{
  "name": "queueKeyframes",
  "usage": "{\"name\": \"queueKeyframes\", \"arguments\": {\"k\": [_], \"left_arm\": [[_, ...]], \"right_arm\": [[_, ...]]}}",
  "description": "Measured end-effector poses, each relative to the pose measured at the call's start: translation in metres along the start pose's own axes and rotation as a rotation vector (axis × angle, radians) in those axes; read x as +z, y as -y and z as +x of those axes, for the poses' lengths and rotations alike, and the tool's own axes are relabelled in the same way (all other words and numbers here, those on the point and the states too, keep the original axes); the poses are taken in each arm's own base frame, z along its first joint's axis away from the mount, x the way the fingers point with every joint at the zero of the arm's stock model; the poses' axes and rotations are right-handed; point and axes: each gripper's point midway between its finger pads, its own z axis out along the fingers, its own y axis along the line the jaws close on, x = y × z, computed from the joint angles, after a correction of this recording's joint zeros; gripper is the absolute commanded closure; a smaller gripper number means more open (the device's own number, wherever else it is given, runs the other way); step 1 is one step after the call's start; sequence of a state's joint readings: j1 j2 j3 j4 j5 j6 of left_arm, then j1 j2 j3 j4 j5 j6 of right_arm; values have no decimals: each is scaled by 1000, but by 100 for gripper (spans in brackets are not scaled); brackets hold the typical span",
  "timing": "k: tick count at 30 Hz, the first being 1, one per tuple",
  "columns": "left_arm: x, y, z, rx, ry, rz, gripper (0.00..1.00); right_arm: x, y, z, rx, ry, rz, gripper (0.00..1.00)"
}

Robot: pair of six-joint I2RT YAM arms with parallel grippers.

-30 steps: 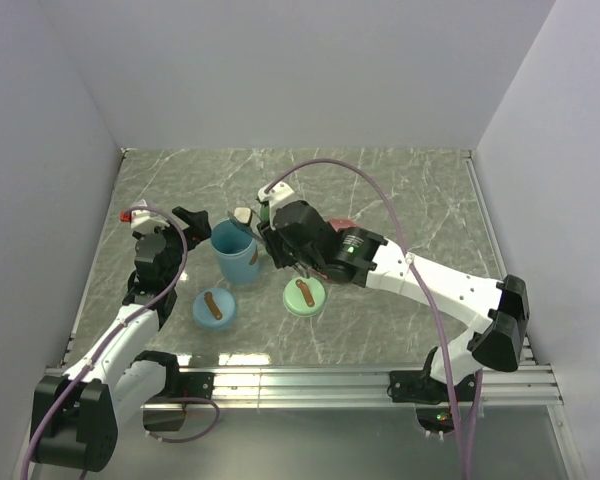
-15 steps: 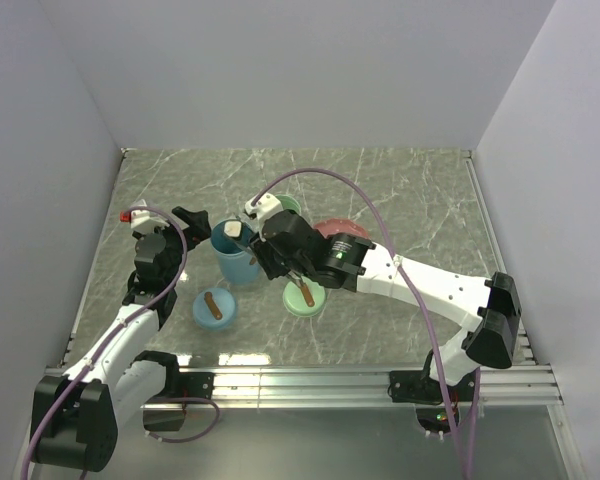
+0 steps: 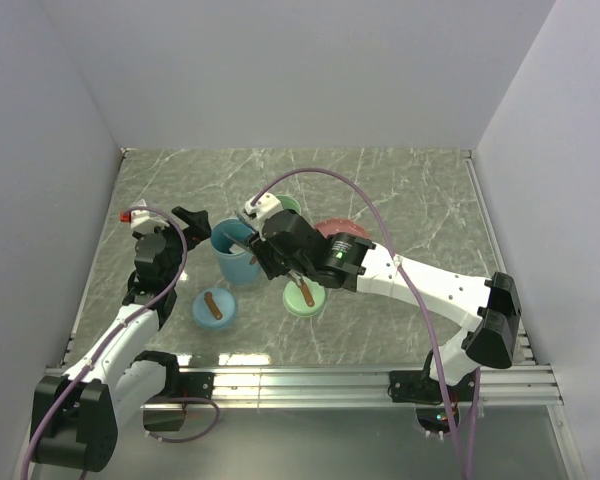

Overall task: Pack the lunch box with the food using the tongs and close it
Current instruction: Place the food into the lunch box, then put down the clamp

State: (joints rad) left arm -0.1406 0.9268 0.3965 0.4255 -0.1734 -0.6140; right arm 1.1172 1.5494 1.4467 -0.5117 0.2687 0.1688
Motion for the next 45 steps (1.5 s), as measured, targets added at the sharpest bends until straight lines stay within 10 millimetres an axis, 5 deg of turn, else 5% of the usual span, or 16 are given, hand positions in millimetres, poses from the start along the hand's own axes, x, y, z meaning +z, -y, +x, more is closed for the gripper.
{"name": "queueKeyframes", "arguments": {"k": [13, 17, 24, 32, 36, 40, 45], "left_arm": [[0, 0, 0, 0, 1, 0, 1], [0, 0, 0, 0, 1, 0, 1], [0, 0, 0, 0, 1, 0, 0], [0, 0, -1, -1, 2, 1, 1], [0, 0, -1, -1, 3, 2, 1], [0, 1, -1, -2, 4, 6, 1], [0, 2, -2, -3, 8, 9, 1]], "right_arm": [[-1, 22, -8, 41, 36, 94, 47], [-11, 57, -10, 108, 69, 161, 47], [-39, 146, 0, 284, 146, 337, 47], [-58, 208, 60, 444, 130, 503, 47], [-55, 237, 120, 538, 41, 603, 47], [-54, 252, 163, 607, -41, 662, 47], [-55, 264, 185, 675, -60, 687, 47]]}}
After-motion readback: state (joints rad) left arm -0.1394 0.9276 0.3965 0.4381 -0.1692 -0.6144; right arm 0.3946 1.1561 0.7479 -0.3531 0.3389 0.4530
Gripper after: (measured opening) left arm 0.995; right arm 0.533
